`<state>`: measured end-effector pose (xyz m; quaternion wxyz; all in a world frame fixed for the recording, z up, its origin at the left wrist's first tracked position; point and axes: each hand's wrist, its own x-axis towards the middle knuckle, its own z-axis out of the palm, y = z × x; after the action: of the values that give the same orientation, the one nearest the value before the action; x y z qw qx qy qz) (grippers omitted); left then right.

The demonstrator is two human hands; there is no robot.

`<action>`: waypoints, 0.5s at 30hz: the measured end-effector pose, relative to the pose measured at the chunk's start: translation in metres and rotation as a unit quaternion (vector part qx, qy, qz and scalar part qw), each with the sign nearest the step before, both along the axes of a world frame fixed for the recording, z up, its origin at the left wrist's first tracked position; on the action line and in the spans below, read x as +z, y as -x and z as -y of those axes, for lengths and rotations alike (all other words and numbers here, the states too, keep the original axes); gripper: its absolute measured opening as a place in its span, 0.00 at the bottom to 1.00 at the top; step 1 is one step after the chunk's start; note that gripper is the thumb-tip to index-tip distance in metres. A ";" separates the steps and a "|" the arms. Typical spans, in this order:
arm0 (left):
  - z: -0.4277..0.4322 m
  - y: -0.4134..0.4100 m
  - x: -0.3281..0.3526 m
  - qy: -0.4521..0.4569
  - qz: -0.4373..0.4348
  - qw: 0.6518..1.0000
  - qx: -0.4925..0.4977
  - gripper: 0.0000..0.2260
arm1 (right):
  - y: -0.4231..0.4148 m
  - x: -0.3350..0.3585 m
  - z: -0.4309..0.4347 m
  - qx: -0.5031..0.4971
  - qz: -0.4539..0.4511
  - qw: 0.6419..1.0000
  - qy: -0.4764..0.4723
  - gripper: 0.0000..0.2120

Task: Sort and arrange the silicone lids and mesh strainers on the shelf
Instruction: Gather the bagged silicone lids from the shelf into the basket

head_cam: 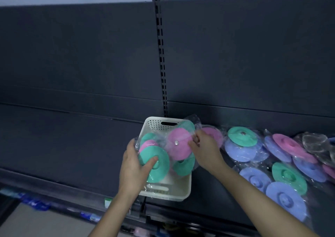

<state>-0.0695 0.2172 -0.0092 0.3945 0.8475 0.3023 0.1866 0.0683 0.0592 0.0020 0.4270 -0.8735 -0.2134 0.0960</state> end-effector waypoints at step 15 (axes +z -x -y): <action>0.001 -0.018 -0.025 -0.275 -0.198 0.934 -0.114 0.35 | -0.005 -0.011 -0.015 0.037 0.147 0.976 0.158 0.29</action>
<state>-0.0518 0.2163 -0.0339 0.0968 0.9714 0.2124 0.0444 0.0737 0.0743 -0.0087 0.2442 -0.9260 -0.2876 0.0148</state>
